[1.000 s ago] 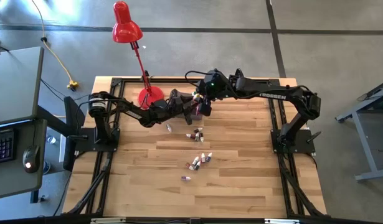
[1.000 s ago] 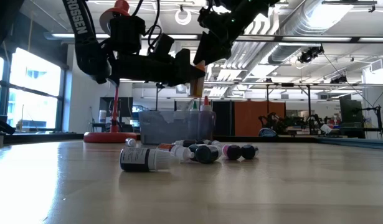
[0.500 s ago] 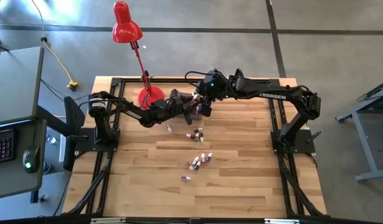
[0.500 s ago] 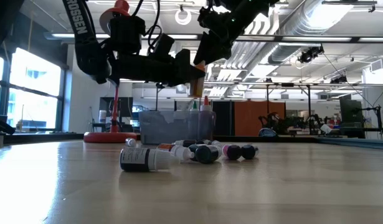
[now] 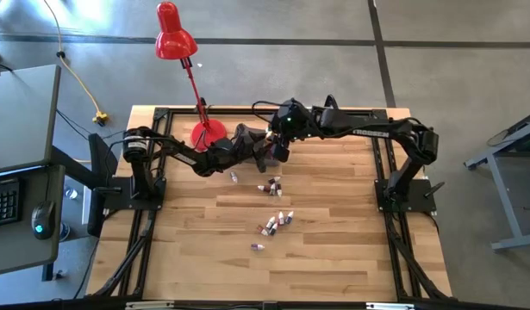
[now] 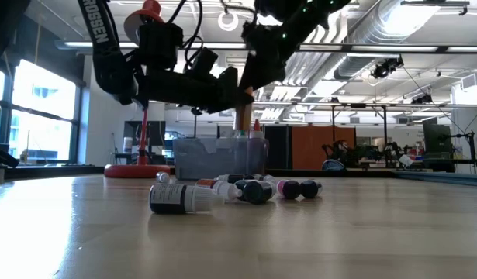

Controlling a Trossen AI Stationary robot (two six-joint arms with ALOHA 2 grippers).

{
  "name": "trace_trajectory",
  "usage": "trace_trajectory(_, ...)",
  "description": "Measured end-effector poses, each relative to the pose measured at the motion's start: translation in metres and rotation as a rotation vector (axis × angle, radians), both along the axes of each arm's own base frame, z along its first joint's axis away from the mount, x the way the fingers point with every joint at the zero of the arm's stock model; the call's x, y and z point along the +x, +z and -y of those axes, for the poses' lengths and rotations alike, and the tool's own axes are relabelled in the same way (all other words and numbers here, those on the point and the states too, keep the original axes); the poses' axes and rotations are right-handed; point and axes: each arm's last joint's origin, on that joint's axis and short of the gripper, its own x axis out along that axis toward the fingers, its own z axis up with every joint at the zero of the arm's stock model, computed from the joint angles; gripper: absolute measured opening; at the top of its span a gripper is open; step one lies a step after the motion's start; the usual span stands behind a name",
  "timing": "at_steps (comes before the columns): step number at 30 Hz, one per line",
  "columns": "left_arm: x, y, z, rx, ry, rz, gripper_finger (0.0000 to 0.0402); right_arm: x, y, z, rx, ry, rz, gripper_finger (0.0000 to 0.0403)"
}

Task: Pick & Place food coloring
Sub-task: Put the large yellow food coloring bottle into the bin

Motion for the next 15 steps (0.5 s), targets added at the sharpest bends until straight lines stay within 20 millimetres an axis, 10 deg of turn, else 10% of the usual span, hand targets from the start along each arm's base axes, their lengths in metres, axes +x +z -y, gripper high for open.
trace_trajectory(15, -0.007, -0.012, 0.003, -0.055, 0.160, -0.280, 0.0249, 0.011, -0.019, 0.015, -0.032, -0.020, -0.001, 0.0116)
